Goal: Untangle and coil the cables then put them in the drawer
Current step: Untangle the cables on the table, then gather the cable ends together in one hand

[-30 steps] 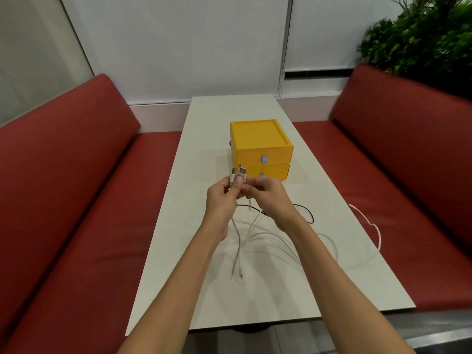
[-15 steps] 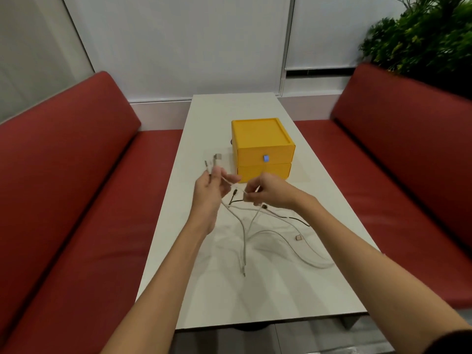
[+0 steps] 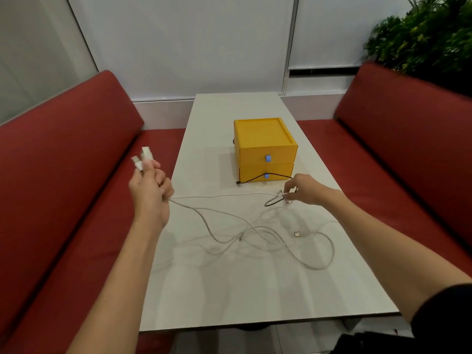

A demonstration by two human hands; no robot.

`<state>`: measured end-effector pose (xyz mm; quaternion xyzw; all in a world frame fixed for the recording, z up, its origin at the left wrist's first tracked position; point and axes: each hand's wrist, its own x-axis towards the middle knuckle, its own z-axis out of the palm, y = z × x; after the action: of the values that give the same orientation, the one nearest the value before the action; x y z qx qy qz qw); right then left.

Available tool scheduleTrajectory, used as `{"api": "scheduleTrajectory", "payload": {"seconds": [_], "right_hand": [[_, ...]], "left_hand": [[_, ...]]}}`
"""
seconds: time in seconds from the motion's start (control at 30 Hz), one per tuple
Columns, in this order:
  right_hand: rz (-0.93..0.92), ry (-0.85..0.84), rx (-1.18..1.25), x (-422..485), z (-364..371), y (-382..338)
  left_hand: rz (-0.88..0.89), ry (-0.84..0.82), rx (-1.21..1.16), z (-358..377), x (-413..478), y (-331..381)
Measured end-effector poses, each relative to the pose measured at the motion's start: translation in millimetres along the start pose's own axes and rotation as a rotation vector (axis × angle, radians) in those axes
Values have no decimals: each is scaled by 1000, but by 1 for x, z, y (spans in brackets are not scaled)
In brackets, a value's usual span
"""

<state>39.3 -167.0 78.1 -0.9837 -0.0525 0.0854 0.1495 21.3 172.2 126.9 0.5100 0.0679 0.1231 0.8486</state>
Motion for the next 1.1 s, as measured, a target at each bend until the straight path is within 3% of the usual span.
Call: {"api": "scheduleTrajectory", "payload": {"seconds": [0.17, 0.43, 0.63, 0.73, 0.83, 0.93, 1.03, 1.1], "right_hand": [[11, 8, 94, 0, -9, 2], [92, -41, -45, 2, 7, 6], [214, 98, 94, -7, 13, 32], [245, 15, 12, -8, 14, 41], [200, 9, -58, -1, 14, 31], [51, 122, 67, 7, 11, -13], [-124, 6, 180, 8, 20, -66], [-138, -112, 152, 11, 36, -79]], "left_hand": [[20, 37, -110, -1, 5, 27], [92, 63, -235, 7, 21, 59], [105, 101, -289, -5, 32, 68], [81, 87, -299, -5, 33, 68], [54, 36, -270, 9, 25, 62], [31, -45, -261, 29, 14, 55], [24, -118, -276, 48, 3, 56], [39, -155, -311, 52, 0, 63]]}}
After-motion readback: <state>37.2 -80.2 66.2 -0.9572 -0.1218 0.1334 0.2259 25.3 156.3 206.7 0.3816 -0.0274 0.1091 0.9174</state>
